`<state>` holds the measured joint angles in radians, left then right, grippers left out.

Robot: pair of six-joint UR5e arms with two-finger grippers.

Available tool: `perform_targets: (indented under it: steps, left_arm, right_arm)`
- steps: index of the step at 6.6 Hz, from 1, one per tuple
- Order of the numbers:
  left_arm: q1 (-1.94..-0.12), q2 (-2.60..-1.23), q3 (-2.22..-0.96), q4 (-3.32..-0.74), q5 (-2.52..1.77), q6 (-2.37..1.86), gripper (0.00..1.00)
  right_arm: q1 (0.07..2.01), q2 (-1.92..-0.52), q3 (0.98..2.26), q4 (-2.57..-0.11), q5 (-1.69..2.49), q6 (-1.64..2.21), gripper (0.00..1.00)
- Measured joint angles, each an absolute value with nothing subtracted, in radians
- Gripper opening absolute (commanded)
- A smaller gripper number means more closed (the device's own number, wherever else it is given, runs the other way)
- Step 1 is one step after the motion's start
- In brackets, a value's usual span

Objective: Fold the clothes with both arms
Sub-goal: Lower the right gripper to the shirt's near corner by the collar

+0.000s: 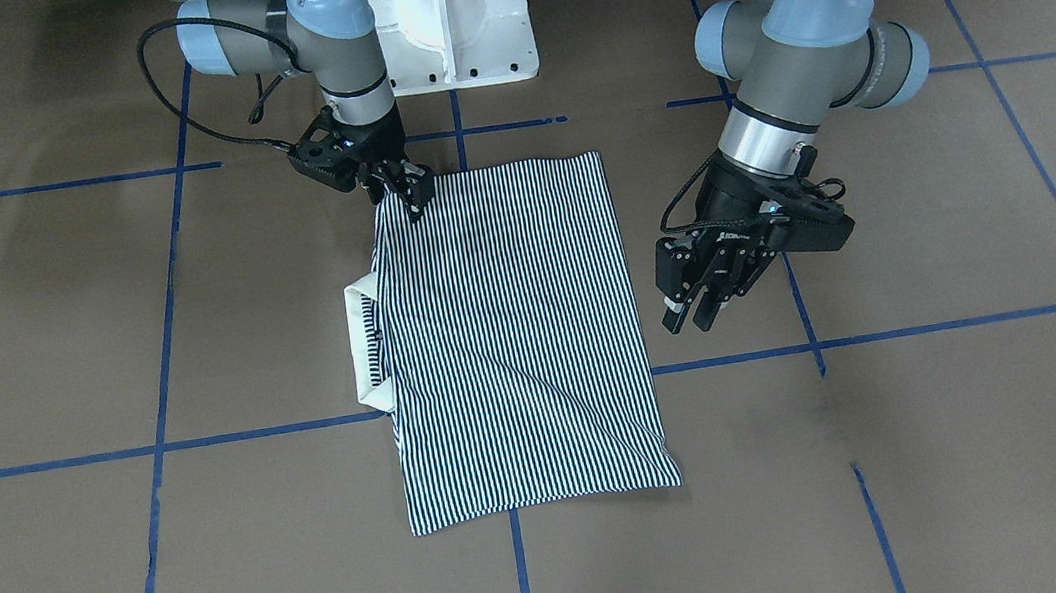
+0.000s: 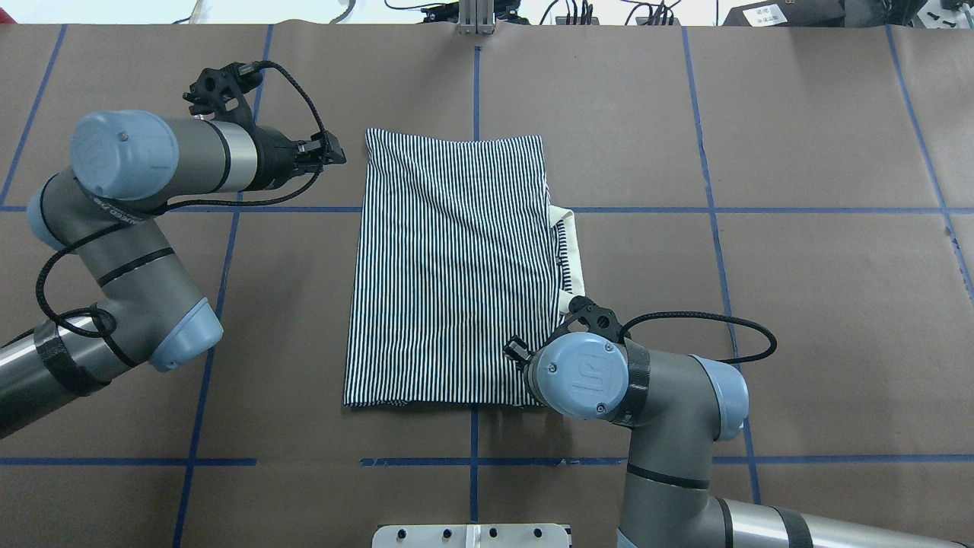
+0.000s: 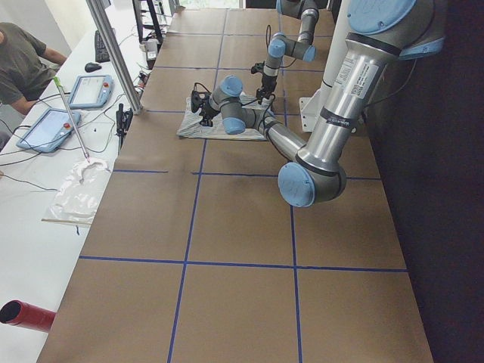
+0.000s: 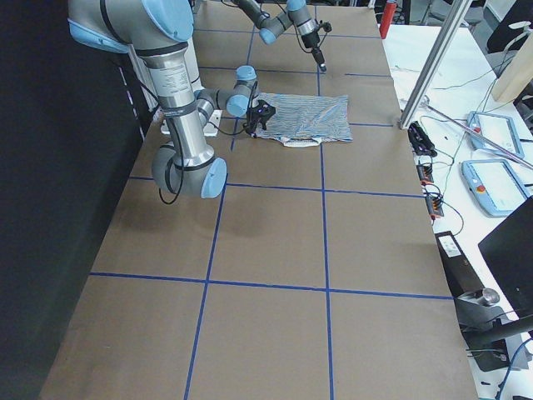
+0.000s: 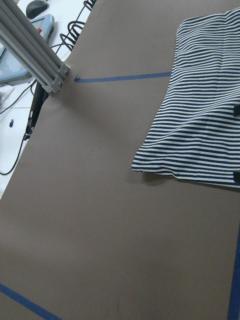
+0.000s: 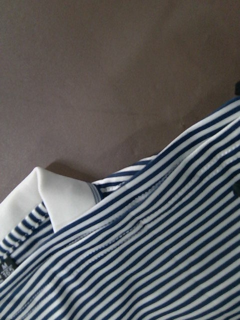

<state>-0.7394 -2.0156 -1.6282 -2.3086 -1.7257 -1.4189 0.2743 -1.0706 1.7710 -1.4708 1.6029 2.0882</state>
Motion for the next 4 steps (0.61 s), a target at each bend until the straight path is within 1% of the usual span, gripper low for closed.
perform_targets:
  steps: [4]
  left_arm:
    - [-0.74,-2.014,-1.633,-2.307,-1.726,-1.419,0.47]
  right_arm:
    - [0.271,-1.067,1.782,-1.479,1.602,2.082,0.0]
